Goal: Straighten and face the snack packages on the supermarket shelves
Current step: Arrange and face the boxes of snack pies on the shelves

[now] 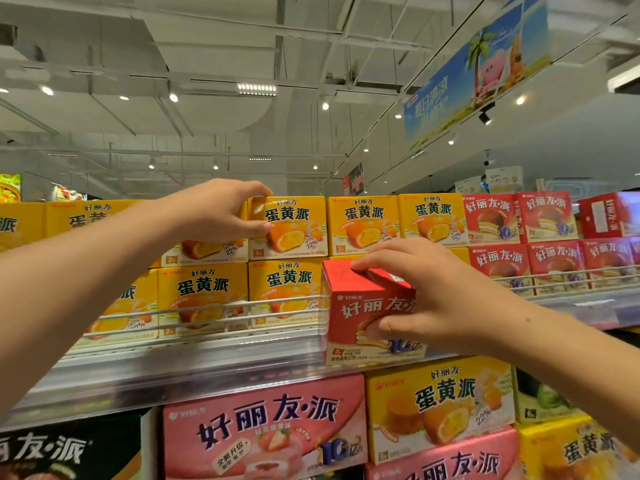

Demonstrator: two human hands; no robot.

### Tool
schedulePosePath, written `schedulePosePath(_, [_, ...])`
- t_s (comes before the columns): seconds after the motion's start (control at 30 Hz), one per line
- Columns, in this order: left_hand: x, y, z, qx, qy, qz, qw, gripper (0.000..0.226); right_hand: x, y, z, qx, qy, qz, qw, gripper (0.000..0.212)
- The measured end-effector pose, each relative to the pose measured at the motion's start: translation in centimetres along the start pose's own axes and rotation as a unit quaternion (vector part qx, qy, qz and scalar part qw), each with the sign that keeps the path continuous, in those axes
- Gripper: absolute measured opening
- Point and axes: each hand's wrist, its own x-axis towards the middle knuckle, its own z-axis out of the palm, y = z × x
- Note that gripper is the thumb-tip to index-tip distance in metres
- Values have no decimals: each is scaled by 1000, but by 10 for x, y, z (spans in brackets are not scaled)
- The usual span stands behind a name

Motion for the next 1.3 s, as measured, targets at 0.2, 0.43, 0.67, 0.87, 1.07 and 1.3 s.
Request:
schedulePosePath(0.2, [-28, 50, 23, -51, 237, 183, 953, 38, -40, 8, -13, 54, 20, 44, 997, 66])
schedulePosePath(0.43, [-36, 176, 80, -75, 170, 332, 925, 33, -142, 52, -54, 8, -10, 169, 985, 71])
schedulePosePath(0.67, [1, 302, 150, 43, 70, 256, 963, 80, -249, 117, -111, -56, -29, 218, 974, 70])
schedulePosePath(0.87, [16, 360, 193, 57, 78, 119, 988, 84, -311, 191, -144, -41, -46, 209, 976, 66])
schedulePosePath(1.07, [16, 384, 186, 65, 153, 55, 985, 64, -337, 257, -149, 19, -52, 206, 977, 66])
schedulePosePath(1.3, [55, 417, 188, 97, 159, 44, 982, 72, -319, 317, -132, 54, -21, 183, 981, 78])
